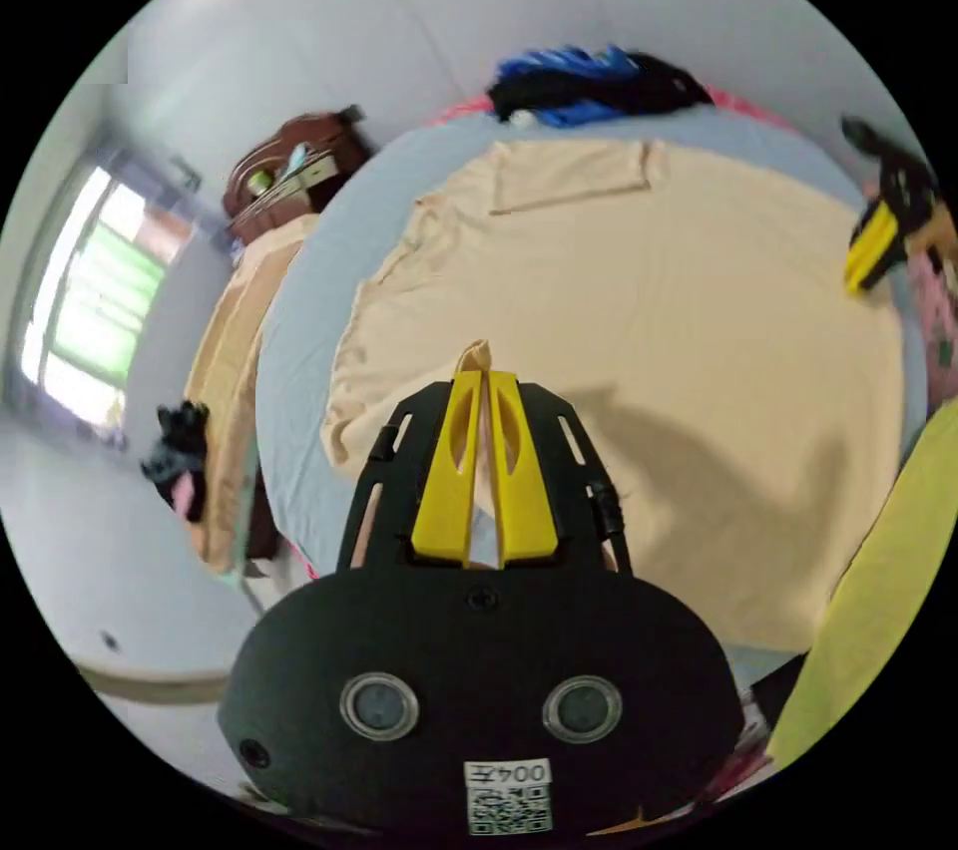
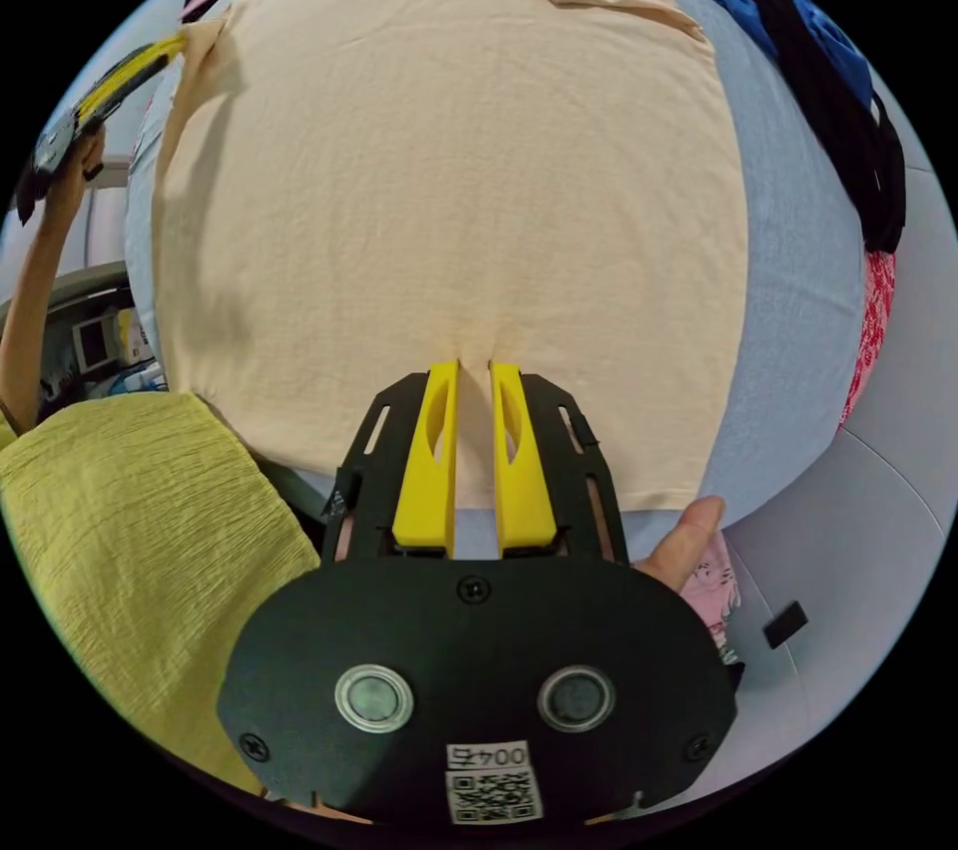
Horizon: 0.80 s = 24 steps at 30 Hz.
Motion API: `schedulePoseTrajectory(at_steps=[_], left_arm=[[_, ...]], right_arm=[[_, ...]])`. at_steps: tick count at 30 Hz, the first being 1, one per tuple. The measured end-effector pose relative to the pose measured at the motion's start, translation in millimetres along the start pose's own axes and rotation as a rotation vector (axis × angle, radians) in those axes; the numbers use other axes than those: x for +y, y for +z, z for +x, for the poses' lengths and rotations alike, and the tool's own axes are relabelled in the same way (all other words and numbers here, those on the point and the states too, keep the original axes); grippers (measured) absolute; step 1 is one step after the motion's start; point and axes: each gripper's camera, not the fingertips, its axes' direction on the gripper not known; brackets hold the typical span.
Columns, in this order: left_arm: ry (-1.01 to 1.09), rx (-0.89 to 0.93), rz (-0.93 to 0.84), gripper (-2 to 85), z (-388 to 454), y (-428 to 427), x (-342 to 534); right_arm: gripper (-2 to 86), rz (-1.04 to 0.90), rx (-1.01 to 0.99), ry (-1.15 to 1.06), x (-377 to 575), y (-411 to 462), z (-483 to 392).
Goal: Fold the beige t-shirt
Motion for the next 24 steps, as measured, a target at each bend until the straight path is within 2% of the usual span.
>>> schedulePoseTrajectory(at_steps=[3,5,10,13,18,21,24], left_arm=[[0.239,-0.082,-0.114,1.5,51,32,-32],[0.314,-0.153,-0.126,1.6,70,39,-41],[0.272,-0.187,-0.085,2.2,66,36,-45],[0.074,-0.107,-0.017,3.2,24,29,-27],[-0.443,0.263,0.098,8.8,-111,59,56],[-0.581,0.39,0.123,12.8,-167,90,97],[-0.608,0.486,0.064,15.1,-205,129,116]], right_arm=[[6.2,0.007,-0.02,0.023,5,3,5],[6.1,0.018,-0.03,0.032,10,5,7],[5.0,0.023,-0.056,0.057,20,10,13],[4.5,0.047,-0.042,0.038,30,14,14],[6.6,0.101,-0.111,0.07,52,20,25],[9.7,0.15,-0.172,0.049,62,15,23],[10.5,0.327,-0.251,-0.008,61,-13,9]])
